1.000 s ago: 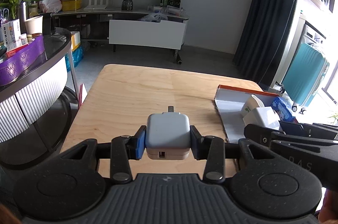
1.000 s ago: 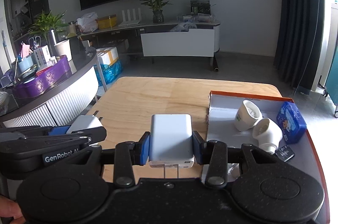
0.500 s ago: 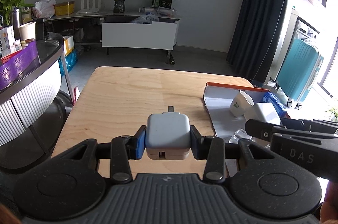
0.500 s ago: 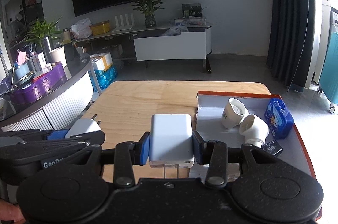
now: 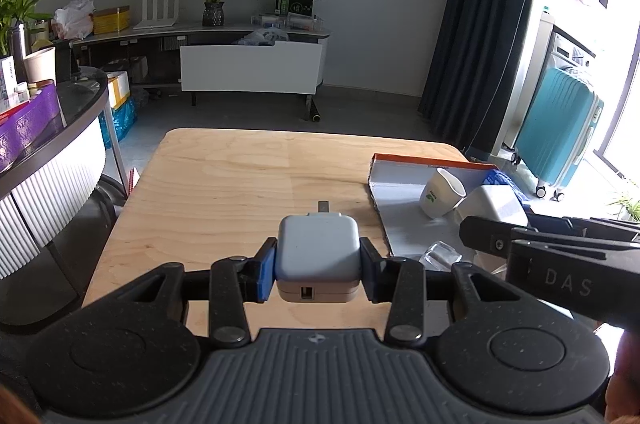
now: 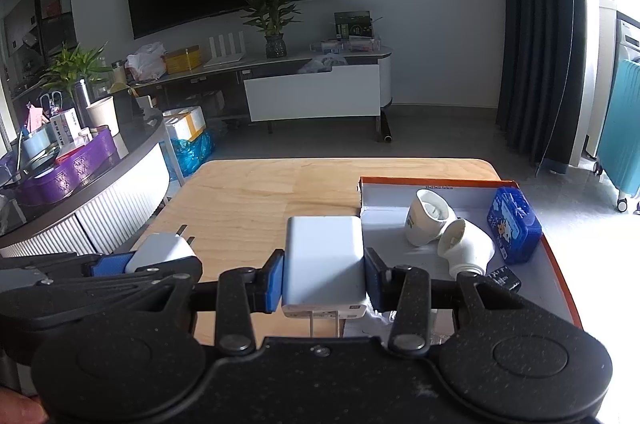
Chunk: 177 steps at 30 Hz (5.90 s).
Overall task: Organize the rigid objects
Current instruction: 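Carry the white adapter with the right tool while the left tool carries its adapter to the tray, then lower the right tool's adapter into the tray while the left tool lowers its adapter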
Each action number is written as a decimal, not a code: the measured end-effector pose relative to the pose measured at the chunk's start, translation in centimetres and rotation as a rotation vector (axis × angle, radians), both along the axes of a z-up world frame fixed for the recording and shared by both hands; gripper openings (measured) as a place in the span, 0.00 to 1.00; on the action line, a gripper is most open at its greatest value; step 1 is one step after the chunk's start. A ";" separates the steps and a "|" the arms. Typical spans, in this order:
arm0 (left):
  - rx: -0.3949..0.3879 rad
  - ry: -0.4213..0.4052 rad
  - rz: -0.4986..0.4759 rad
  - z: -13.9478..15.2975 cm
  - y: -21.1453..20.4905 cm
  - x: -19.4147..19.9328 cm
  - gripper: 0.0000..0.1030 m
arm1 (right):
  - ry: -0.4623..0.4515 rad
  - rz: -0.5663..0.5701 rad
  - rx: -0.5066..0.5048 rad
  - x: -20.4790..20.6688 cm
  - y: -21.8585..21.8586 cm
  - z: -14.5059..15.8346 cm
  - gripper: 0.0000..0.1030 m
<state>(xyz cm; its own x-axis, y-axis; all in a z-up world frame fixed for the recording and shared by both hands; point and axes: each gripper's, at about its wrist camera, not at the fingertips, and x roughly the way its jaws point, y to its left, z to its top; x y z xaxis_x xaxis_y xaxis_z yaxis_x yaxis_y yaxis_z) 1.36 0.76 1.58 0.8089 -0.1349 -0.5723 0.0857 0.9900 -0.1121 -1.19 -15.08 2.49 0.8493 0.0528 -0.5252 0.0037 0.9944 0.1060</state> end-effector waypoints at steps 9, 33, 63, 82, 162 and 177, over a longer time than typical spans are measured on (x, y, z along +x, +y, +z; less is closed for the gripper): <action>0.005 -0.004 -0.021 0.0 -0.4 0.2 0.40 | -0.006 -0.016 -0.001 -0.2 -0.3 0.2 0.49; 0.002 -0.014 -0.077 0.3 -2.0 0.3 0.41 | -0.013 -0.063 0.004 -1.4 -1.9 0.5 0.49; 0.013 -0.007 -0.196 -0.1 -6.3 0.2 0.41 | -0.032 -0.178 0.004 -3.9 -6.1 1.0 0.49; 0.015 0.015 -0.255 -0.6 -9.1 0.9 0.41 | -0.032 -0.232 -0.001 -4.1 -8.6 0.8 0.49; -0.013 0.144 -0.277 -3.2 -13.2 10.1 0.41 | 0.095 -0.170 -0.020 9.9 -14.4 -1.4 0.49; -0.021 0.159 -0.240 -3.7 -11.7 11.7 0.41 | 0.114 -0.163 -0.026 11.4 -14.3 -2.0 0.49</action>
<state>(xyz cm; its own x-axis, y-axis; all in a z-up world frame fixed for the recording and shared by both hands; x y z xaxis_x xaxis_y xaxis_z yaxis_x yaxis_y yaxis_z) 13.05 -10.90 -2.11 0.6526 -0.3244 -0.6847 0.2968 0.9409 -0.1629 10.24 -29.37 0.45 0.7806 -0.0953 -0.6177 0.1751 0.9821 0.0699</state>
